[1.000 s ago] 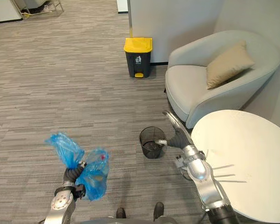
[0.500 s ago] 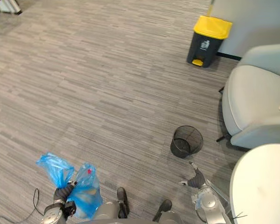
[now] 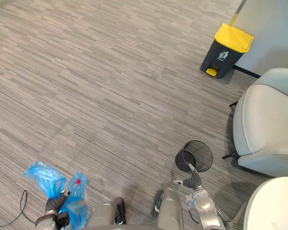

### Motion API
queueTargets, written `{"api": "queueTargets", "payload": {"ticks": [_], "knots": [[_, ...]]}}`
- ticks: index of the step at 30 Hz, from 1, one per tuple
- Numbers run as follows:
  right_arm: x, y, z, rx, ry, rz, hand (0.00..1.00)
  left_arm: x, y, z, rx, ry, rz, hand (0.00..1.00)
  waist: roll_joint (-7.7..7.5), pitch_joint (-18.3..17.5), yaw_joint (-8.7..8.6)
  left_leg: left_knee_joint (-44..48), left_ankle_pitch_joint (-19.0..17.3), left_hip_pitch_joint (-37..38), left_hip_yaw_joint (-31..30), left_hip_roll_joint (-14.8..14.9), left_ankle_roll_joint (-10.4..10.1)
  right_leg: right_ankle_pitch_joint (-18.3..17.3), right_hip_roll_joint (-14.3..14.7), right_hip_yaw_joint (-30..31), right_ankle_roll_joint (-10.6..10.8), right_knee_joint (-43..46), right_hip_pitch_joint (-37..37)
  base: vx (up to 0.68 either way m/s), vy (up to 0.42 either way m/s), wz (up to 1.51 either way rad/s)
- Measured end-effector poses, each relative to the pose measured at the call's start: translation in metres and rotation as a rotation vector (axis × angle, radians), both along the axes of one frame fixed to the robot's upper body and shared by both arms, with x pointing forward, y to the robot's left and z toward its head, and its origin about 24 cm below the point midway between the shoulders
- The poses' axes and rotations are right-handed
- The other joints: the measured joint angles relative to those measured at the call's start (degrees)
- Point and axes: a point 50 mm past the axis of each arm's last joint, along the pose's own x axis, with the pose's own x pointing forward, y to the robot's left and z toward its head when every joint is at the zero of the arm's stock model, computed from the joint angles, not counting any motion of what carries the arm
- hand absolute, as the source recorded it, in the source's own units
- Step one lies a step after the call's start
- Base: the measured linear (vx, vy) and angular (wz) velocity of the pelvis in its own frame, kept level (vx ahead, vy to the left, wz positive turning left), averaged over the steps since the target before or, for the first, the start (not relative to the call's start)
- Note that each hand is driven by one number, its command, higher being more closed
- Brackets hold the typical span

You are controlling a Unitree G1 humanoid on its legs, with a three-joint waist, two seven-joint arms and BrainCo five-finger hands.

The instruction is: Gather rubbish on tea table into small bin, then transfer packed bag to large trash can.

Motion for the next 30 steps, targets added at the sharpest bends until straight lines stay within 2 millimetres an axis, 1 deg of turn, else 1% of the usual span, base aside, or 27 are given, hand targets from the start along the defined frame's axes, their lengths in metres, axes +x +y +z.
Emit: {"api": "queueTargets", "payload": {"ticks": [2,3,4,5,6,7,8,10,11,12,13,14,15,16,17,18,19,20,21,22,23,24,25,26,28,29,30], "knots": [[-0.002,-0.004,0.001,-0.014,0.004,0.001,0.00,0.003,-0.002,0.001,-0.001,-0.009,-0.007,1.00,0.63,-0.31,-1.23,1.15,-3.21,2.81,-1.51,0.54,-1.53,2.67,0.39,0.46,-3.90,3.31,0.26,0.56,-0.198,0.45],[-0.004,-0.009,0.001,-0.031,0.010,0.003,0.00,0.001,-0.008,-0.002,-0.020,-0.001,-0.011,1.00,2.72,-1.61,-1.44,2.34,-4.26,5.06,-2.42,2.77,-3.59,1.04,2.44,-0.75,-4.32,5.74,1.43,0.54,-0.152,0.23],[-0.004,-0.011,0.002,-0.037,0.011,0.003,0.00,0.001,-0.010,-0.003,-0.027,-0.005,-0.007,1.00,4.28,-1.68,-1.44,8.87,-3.07,2.74,-2.21,5.74,-5.57,-1.15,4.41,-1.30,-5.28,5.90,2.69,0.72,-0.209,-0.01],[0.001,-0.010,0.006,-0.039,-0.007,0.011,0.00,0.002,-0.010,-0.002,-0.029,-0.007,-0.005,1.00,5.30,-1.17,-1.17,18.66,0.81,-1.04,-1.82,8.84,-5.75,-2.41,7.09,-1.66,-6.29,5.18,4.72,0.74,-0.238,-0.41],[0.008,-0.008,0.012,-0.040,-0.039,0.018,0.00,0.002,-0.011,-0.003,-0.034,-0.003,-0.005,1.00,6.19,-0.63,-0.57,31.42,9.92,-6.63,-2.35,12.73,-1.14,-3.27,10.19,-1.05,-7.24,1.94,8.83,0.87,-0.266,-0.85],[0.012,-0.007,0.016,-0.043,-0.065,0.018,0.00,0.001,-0.012,-0.004,-0.036,-0.001,-0.006,1.00,5.36,0.12,1.05,38.90,9.60,-9.11,-2.64,13.64,-0.52,-3.88,12.31,1.15,-7.93,-1.18,13.74,0.74,-0.191,-0.90],[0.013,-0.007,0.018,-0.045,-0.075,0.014,0.00,0.004,-0.012,-0.003,-0.037,-0.007,-0.010,1.00,4.58,0.60,1.83,40.44,7.93,-10.35,-2.66,13.14,-0.15,-4.07,12.72,2.11,-8.20,-2.75,16.27,0.70,-0.125,-0.74],[0.017,-0.007,0.023,-0.043,-0.108,0.006,0.00,0.012,-0.012,0.003,-0.033,-0.042,-0.022,1.00,1.15,1.86,2.12,36.15,4.82,-16.45,-2.88,7.78,2.31,-4.11,12.47,5.76,-8.29,-9.89,25.70,0.66,-0.112,-0.45],[0.018,-0.007,0.025,-0.046,-0.115,0.006,0.00,0.013,-0.013,0.004,-0.031,-0.048,-0.026,1.00,0.72,1.84,2.57,33.10,4.76,-18.20,-3.12,6.16,2.40,-4.11,12.44,6.87,-8.29,-11.17,27.12,0.64,-0.037,-0.83],[0.021,-0.010,0.027,-0.050,-0.131,-0.003,0.00,0.015,-0.013,0.006,-0.028,-0.058,-0.029,1.00,0.35,1.96,3.61,24.72,5.19,-21.25,-5.77,2.92,1.69,-4.12,12.41,9.57,-8.28,-13.28,29.28,0.74,0.070,-1.27],[0.023,-0.012,0.027,-0.049,-0.135,-0.022,0.00,0.018,-0.012,0.008,-0.025,-0.067,-0.030,1.00,0.43,2.02,5.05,13.47,7.21,-22.88,-9.75,0.39,-0.83,-4.67,12.35,12.17,-7.32,-14.32,30.68,0.60,0.080,-1.44],[0.022,-0.013,0.026,-0.050,-0.132,-0.029,0.00,0.017,-0.012,0.008,-0.023,-0.065,-0.027,1.00,0.81,1.94,5.79,6.42,9.83,-22.34,-11.66,-0.47,-2.19,-5.65,12.57,13.44,-5.78,-14.35,31.50,0.76,0.219,-1.61],[0.017,-0.020,0.025,-0.061,-0.120,-0.046,0.00,0.006,-0.013,0.004,-0.027,-0.041,-0.019,1.00,3.68,0.82,6.42,-4.23,18.21,-20.99,-15.12,0.79,-2.05,-8.74,14.47,16.05,-2.77,-14.20,33.72,0.53,0.222,-1.29],[0.015,-0.021,0.023,-0.055,-0.108,-0.060,0.00,0.001,-0.012,0.002,-0.027,-0.030,-0.015,1.00,3.79,0.47,6.47,-0.97,23.45,-21.46,-15.60,1.21,-0.46,-11.48,14.60,17.77,-1.92,-13.46,35.12,0.75,0.298,-1.19],[0.010,-0.013,0.015,-0.015,-0.086,-0.085,0.00,0.007,-0.005,0.006,0.006,-0.034,-0.027,1.00,0.43,-0.34,6.19,3.75,17.53,-22.05,-12.01,-0.41,0.03,-14.02,10.88,19.02,-0.42,-9.12,33.91,0.58,0.204,-0.85],[0.004,-0.010,0.011,0.000,-0.071,-0.093,0.00,0.016,-0.006,0.013,0.016,-0.068,-0.051,1.00,-0.84,-0.91,6.20,5.51,13.86,-20.84,-9.18,-0.82,0.91,-13.97,8.57,19.85,1.10,-0.50,30.45,0.56,0.171,-0.77],[0.003,-0.009,0.010,0.007,-0.069,-0.094,0.00,0.018,-0.009,0.016,0.017,-0.084,-0.063,1.00,-0.99,-0.85,6.16,6.22,12.44,-19.52,-8.05,-0.82,1.65,-12.71,7.75,20.34,3.07,4.93,28.51,0.56,0.188,-0.95],[0.002,-0.004,0.007,0.024,-0.062,-0.098,0.00,0.022,-0.011,0.020,0.023,-0.104,-0.082,1.00,-0.89,-0.64,5.56,7.22,9.43,-15.91,-5.91,-0.69,2.93,-8.28,6.06,20.47,7.82,17.20,24.15,0.53,0.215,-0.92],[0.000,0.000,0.003,0.042,-0.044,-0.102,0.00,0.023,-0.009,0.022,0.035,-0.107,-0.093,1.00,-0.78,-0.47,4.66,7.15,7.16,-11.76,-4.30,-0.66,3.61,-7.57,4.77,19.90,9.33,28.50,19.99,0.60,0.247,-0.87],[0.000,0.002,0.001,0.052,-0.036,-0.107,0.00,0.024,-0.007,0.023,0.043,-0.108,-0.096,1.00,-0.57,-0.36,3.94,6.15,5.89,-8.50,-3.02,-0.57,3.97,-7.90,4.03,18.11,6.45,33.86,17.00,0.39,0.154,-0.56],[-0.002,0.002,0.000,0.057,-0.029,-0.112,0.00,0.024,-0.006,0.024,0.047,-0.111,-0.096,1.00,-0.52,-0.33,3.53,5.16,5.28,-6.62,-2.29,-0.51,4.14,-8.41,3.56,16.40,4.83,35.30,15.31,0.47,0.148,-0.46],[-0.005,0.002,-0.004,0.061,-0.009,-0.117,0.00,0.024,-0.004,0.026,0.053,-0.116,-0.091,1.00,-0.12,-0.25,2.77,2.75,4.41,-3.24,-1.38,-0.43,4.19,-9.67,3.12,12.57,2.69,34.52,11.91,0.47,0.100,-0.38],[-0.006,0.002,-0.007,0.065,0.008,-0.122,0.00,0.026,-0.002,0.027,0.057,-0.122,-0.088,1.00,-0.04,-0.23,2.46,1.18,4.00,-1.34,-0.56,-0.09,4.11,-10.23,3.20,10.10,1.74,31.83,9.15,0.55,0.102,-0.38],[-0.007,0.001,-0.010,0.074,0.020,-0.131,0.00,0.027,-0.001,0.029,0.059,-0.128,-0.082,1.00,0.25,-0.04,1.97,-0.09,3.20,0.25,-0.10,0.16,3.79,-10.46,3.29,8.07,1.36,28.09,6.47,0.45,0.023,-0.31],[-0.011,-0.004,-0.016,0.095,0.052,-0.181,0.00,0.032,0.000,0.028,0.058,-0.125,-0.083,1.00,0.39,0.04,1.51,-2.84,2.45,3.60,0.32,0.72,3.14,-8.93,4.50,5.99,2.05,11.46,2.82,0.54,-0.021,-0.12],[-0.017,-0.010,-0.021,0.105,0.080,-0.223,0.00,0.033,0.001,0.024,0.052,-0.110,-0.079,1.00,0.34,0.02,1.53,-4.17,2.45,6.00,0.43,0.75,2.24,-4.31,5.96,5.77,1.60,-1.19,3.15,0.67,-0.074,0.12],[-0.022,-0.013,-0.025,0.106,0.103,-0.246,0.00,0.035,0.001,0.023,0.049,-0.106,-0.075,1.00,0.35,0.02,1.47,-5.09,2.09,8.16,0.12,0.82,0.98,0.90,6.85,6.25,-0.11,-6.57,3.46,0.62,-0.098,0.21]]}}
